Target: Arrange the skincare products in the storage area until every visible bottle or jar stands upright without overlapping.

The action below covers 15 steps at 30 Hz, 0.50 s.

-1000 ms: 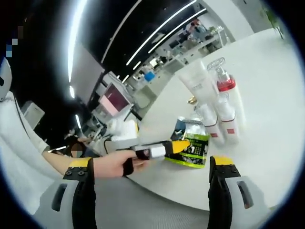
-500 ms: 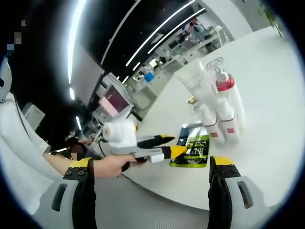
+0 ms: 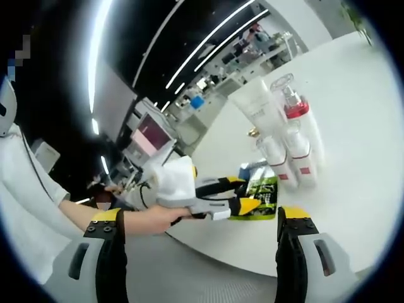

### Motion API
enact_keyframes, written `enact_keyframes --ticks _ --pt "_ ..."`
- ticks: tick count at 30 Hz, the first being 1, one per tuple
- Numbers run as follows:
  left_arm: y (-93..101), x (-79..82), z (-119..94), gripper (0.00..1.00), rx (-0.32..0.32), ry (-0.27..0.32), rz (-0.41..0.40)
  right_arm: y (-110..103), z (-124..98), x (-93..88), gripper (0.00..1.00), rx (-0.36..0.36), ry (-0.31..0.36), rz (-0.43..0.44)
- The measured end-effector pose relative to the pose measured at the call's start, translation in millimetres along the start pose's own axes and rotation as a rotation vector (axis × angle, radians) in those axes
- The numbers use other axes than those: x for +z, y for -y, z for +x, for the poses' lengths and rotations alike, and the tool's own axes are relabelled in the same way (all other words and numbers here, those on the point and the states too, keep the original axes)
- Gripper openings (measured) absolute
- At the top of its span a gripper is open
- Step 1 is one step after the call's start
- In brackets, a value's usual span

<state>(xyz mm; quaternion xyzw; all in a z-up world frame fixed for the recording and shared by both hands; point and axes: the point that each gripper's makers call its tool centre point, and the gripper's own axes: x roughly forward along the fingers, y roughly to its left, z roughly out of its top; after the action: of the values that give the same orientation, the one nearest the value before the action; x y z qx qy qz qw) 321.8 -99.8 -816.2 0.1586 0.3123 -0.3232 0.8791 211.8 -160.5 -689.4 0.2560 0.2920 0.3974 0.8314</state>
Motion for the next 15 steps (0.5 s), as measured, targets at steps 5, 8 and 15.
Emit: enact_keyframes --ticks 5,8,15 --pt "-2.0 2.1 6.4 0.41 -0.025 0.012 0.011 0.3 0.8 -0.8 1.0 0.003 -0.005 0.002" --pt "-1.8 1.4 9.0 0.41 -0.042 0.013 0.012 1.7 0.9 -1.2 1.0 0.003 -0.006 0.005" --pt "-3.7 0.1 9.3 0.42 -0.046 0.01 0.008 3.5 0.8 -2.5 1.0 0.003 -0.012 0.002"
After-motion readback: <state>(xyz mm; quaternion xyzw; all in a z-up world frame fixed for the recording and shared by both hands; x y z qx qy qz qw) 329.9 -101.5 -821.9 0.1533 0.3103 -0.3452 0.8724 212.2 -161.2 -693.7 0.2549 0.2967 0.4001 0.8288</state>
